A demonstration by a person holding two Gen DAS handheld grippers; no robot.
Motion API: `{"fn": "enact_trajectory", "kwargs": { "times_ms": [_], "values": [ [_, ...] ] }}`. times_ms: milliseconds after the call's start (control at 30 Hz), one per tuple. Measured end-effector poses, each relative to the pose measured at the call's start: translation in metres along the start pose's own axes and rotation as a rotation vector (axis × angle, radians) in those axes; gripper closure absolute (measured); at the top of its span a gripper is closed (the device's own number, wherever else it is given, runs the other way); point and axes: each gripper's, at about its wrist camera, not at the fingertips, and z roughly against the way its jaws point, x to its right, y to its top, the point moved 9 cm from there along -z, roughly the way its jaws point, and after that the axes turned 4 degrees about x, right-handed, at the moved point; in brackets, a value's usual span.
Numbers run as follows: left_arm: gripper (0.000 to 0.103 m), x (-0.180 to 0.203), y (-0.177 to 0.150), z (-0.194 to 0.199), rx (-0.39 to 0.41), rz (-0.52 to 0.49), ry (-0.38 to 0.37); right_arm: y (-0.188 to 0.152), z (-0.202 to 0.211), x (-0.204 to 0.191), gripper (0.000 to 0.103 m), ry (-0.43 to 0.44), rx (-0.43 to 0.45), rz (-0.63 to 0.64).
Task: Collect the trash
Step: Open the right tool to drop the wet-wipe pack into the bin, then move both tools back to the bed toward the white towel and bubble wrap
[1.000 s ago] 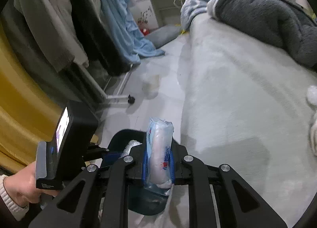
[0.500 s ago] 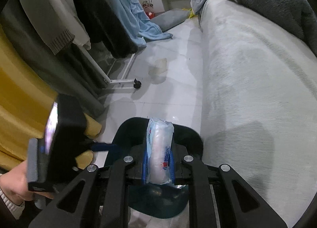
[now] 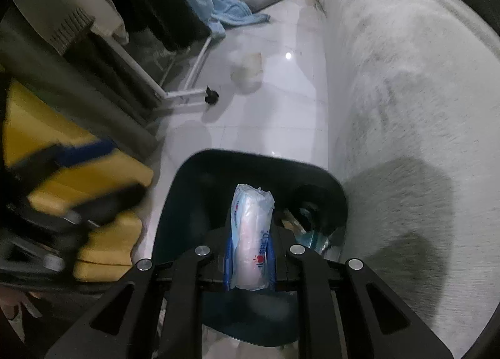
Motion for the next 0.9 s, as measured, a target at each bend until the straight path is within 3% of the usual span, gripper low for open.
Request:
{"fn": "enact_trajectory", "kwargs": {
  "times_ms": [500, 533, 567, 600, 900],
  "values": [
    [0.020, 0.002, 0.058, 0.061, 0.259, 0.027, 0.000, -0.019, -0.019, -0.007, 0.085, -0.039, -0.089, 0.052],
    [0.020, 0.005, 0.061, 0.065, 0.274, 0.023, 0.003, -0.021, -0.018, -0.007, 0.070, -0.042, -0.091, 0.057],
    [0.020, 0.007, 0.063, 0.068, 0.284, 0.019, 0.005, -0.023, -0.016, -0.006, 0.045, -0.045, -0.095, 0.061],
    [0.020, 0.010, 0.066, 0.070, 0.296, 0.014, 0.006, -0.025, -0.014, -0.007, 0.040, -0.044, -0.098, 0.063],
    [0.019, 0.036, 0.094, 0.097, 0.405, 0.020, -0.020, -0.012, 0.034, -0.015, 0.038, -0.016, 0.004, 0.117]
  ]
}}
